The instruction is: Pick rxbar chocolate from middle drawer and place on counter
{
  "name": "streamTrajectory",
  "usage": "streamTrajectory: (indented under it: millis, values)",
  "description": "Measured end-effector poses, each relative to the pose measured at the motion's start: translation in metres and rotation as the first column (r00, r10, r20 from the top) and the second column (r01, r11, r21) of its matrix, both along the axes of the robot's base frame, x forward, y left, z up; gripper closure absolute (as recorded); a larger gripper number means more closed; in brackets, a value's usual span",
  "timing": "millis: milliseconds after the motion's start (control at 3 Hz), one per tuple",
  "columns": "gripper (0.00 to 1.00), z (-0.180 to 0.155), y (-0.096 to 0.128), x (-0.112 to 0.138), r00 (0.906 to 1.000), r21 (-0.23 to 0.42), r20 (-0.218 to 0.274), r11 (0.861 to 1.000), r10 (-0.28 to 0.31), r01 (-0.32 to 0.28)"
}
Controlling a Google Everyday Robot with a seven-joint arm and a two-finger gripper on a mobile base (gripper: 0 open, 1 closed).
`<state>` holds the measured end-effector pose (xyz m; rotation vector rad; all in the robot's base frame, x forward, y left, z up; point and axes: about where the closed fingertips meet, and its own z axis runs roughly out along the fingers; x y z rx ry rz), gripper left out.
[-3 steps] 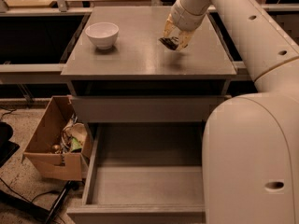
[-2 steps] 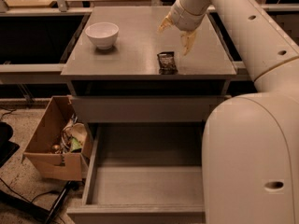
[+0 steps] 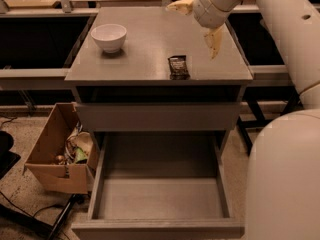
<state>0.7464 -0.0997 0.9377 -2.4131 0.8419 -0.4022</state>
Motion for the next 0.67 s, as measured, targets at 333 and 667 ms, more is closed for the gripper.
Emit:
streamTrajectory:
  millis: [333, 667]
  values:
    - [0.00, 0.063, -0.023, -0.040, 0.9900, 0.102, 0.122, 0.993, -0.071, 0.059]
    - [0.00, 0.142, -0.022, -0.103, 0.9486, 0.198, 0.255, 0.970, -0.187, 0.138]
